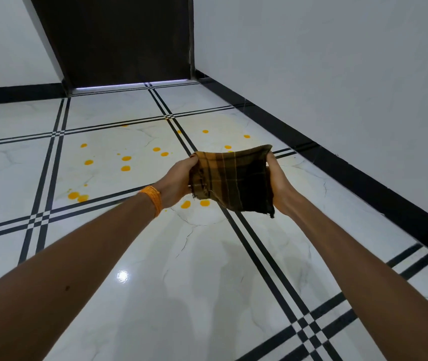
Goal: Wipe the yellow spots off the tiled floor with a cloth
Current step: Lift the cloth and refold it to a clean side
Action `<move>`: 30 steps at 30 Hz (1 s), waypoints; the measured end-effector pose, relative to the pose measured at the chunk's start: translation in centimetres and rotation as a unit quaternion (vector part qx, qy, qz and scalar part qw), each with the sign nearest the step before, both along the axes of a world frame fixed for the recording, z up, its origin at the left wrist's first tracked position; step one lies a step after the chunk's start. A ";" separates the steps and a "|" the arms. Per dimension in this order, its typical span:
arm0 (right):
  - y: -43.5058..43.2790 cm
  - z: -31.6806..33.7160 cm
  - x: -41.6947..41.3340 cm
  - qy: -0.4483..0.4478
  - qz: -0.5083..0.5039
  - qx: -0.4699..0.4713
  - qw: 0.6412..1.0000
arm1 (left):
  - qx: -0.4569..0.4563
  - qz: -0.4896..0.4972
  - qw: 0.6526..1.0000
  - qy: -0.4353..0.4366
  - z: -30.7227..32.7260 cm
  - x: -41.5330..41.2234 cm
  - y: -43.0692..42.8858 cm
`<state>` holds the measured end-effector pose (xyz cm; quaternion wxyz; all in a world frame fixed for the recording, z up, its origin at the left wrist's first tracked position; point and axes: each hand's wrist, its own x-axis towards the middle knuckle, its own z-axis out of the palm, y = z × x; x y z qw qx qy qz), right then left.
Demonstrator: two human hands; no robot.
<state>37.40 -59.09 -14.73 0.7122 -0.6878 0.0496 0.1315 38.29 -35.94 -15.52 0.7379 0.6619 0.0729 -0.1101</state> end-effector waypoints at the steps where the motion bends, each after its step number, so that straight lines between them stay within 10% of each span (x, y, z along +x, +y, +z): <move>1: 0.0 0.2 0.0 0.003 0.001 0.008 1.000 | -0.026 0.008 1.000 0.015 0.0 -0.2 -0.3; 12: -1.7 0.0 0.4 0.029 0.121 0.053 0.991 | -0.201 0.011 0.967 0.155 -0.6 -0.6 -1.0; 20: -1.9 -0.5 0.7 0.089 0.038 0.174 0.980 | -0.098 -0.099 0.983 0.123 -0.5 -1.6 -1.0; 30: -0.6 -0.9 0.5 0.066 0.020 0.048 0.997 | -0.025 -0.039 0.996 0.074 -0.9 -1.2 0.0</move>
